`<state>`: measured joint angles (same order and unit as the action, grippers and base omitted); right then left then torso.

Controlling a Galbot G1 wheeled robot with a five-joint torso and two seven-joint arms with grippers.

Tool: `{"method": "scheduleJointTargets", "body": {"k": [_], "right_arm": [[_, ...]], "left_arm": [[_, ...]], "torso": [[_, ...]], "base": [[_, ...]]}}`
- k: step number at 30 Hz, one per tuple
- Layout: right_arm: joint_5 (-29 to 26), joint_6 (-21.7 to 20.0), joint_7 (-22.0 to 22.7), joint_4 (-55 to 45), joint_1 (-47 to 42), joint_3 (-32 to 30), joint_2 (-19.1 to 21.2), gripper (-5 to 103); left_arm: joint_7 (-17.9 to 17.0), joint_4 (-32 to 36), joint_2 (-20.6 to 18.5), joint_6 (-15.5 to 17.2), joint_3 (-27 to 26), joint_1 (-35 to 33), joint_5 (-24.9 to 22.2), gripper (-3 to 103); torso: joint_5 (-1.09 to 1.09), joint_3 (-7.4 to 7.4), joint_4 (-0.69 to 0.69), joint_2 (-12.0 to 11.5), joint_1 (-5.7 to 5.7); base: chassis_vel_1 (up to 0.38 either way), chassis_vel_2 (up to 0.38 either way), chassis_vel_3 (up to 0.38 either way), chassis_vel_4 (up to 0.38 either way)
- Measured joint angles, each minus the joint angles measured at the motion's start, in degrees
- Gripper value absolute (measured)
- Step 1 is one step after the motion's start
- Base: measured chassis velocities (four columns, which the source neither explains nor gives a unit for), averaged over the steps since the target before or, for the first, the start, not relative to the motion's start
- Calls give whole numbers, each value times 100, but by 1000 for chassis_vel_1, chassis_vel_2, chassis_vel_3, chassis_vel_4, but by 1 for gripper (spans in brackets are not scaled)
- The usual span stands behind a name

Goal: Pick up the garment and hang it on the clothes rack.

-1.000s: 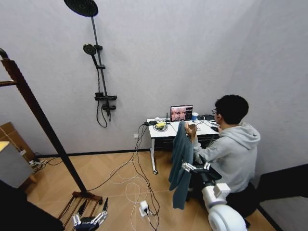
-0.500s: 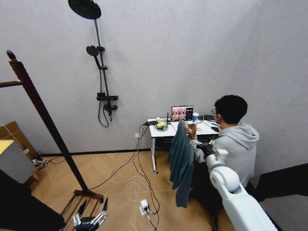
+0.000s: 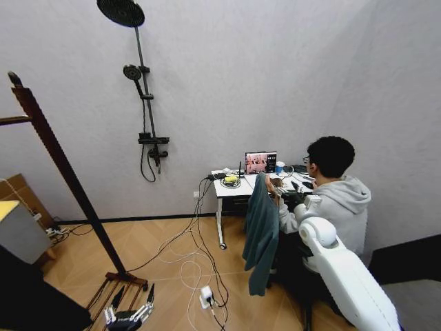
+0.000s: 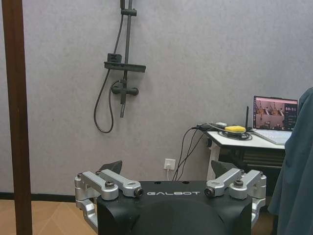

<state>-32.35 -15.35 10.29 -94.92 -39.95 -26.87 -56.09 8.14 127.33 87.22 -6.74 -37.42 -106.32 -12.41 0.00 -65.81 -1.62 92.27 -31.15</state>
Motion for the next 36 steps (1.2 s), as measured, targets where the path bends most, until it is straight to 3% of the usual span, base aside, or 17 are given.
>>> {"method": "scheduleJointTargets", "body": {"k": [5, 8, 16, 36], "right_arm": [[-29, 16, -78, 89, 42, 71, -24, 53], [-60, 34, -128, 129, 61, 122, -46, 37], [-87, 51, -185, 167, 98, 148, -37, 11], [-60, 58, -184, -171, -6, 243, -34, 9]], "left_arm": [[0, 0, 0, 0, 0, 0, 0, 100], [0, 0, 0, 0, 0, 0, 0, 100], [0, 0, 0, 0, 0, 0, 0, 100], [0, 0, 0, 0, 0, 0, 0, 100]], "torso": [[0, 0, 0, 0, 1], [0, 0, 0, 0, 1], [1, 0, 2, 0, 1], [0, 0, 1, 1, 0]], "base": [[0, 0, 0, 0], [0, 0, 0, 0], [0, 0, 0, 0], [9, 9, 11, 7]]}}
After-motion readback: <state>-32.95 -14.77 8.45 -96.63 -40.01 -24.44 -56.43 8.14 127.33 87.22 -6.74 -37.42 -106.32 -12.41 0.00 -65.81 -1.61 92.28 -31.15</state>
